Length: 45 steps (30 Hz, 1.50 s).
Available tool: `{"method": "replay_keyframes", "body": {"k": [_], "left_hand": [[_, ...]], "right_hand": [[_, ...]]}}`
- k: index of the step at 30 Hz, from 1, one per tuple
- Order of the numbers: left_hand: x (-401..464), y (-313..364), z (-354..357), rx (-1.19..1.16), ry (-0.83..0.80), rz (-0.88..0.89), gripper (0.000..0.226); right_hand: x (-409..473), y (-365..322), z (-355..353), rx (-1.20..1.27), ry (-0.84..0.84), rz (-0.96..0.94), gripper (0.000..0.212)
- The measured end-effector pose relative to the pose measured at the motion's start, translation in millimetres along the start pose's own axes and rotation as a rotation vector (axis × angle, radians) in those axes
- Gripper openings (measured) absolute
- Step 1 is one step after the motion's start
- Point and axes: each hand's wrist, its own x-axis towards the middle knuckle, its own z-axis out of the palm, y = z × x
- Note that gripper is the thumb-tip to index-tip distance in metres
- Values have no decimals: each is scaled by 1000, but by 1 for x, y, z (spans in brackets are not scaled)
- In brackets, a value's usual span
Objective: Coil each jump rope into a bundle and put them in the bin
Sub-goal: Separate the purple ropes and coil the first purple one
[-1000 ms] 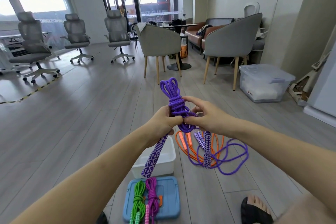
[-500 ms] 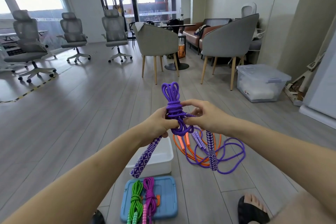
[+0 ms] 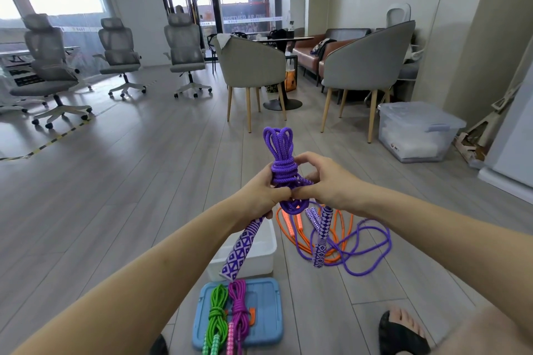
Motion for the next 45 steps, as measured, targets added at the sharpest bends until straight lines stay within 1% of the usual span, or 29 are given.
{"method": "replay_keyframes", "body": {"k": [4, 7, 10, 13, 15, 18, 20, 21, 23, 25, 27, 30, 32, 34, 35, 37, 41, 43, 45], "left_hand": [[-1, -1, 1, 79, 9, 8, 49], [0, 1, -1, 58, 20, -2, 32], [1, 3, -6, 83, -7, -65, 18], [-1, -1, -4, 123, -42, -115, 32], [0, -6, -1, 95, -1, -125, 31], [0, -9, 4, -10, 92, -114, 18], [1, -11, 7, -46, 173, -77, 10], [1, -11, 8, -41, 218, -48, 7], [0, -12, 10, 10, 272, 10, 9], [1, -17, 11, 87, 269, 1, 9], [-1, -22, 11, 87, 218, -64, 7], [-2, -24, 10, -50, 98, -129, 6], [-1, -18, 11, -152, 90, -136, 10], [0, -13, 11, -210, 107, -141, 13], [1, -12, 10, -200, 105, -135, 14], [0, -11, 8, -97, 101, -104, 15], [1, -13, 2, 240, 170, 29, 10], [0, -17, 3, 366, 155, 70, 6], [-2, -20, 3, 471, 133, 101, 7]], "right_hand": [[2, 1, 1, 61, -52, 57, 54], [4, 0, -2, 168, -99, 86, 49], [3, 0, -5, 229, -140, 97, 48], [4, 5, 1, 188, -147, 93, 48], [6, 8, 4, 161, -123, 90, 45], [7, 9, 5, 141, -52, 84, 40], [7, 12, 9, 136, -7, 68, 40], [8, 15, 12, 133, 6, 63, 41], [9, 18, 17, 124, 26, 67, 43], [7, 19, 22, 135, 33, 77, 41], [3, 22, 26, 216, 16, 96, 39], [2, 25, 26, 502, -32, 164, 38], [3, 21, 20, 635, -46, 182, 36], [2, 17, 14, 677, -60, 165, 32], [0, 16, 14, 688, -62, 163, 31], [-3, 17, 16, 727, -59, 182, 28], [-4, 11, 27, 897, -32, 262, 26], [-7, 6, 30, 888, -27, 299, 26], [-12, 4, 30, 819, -32, 308, 23]]}}
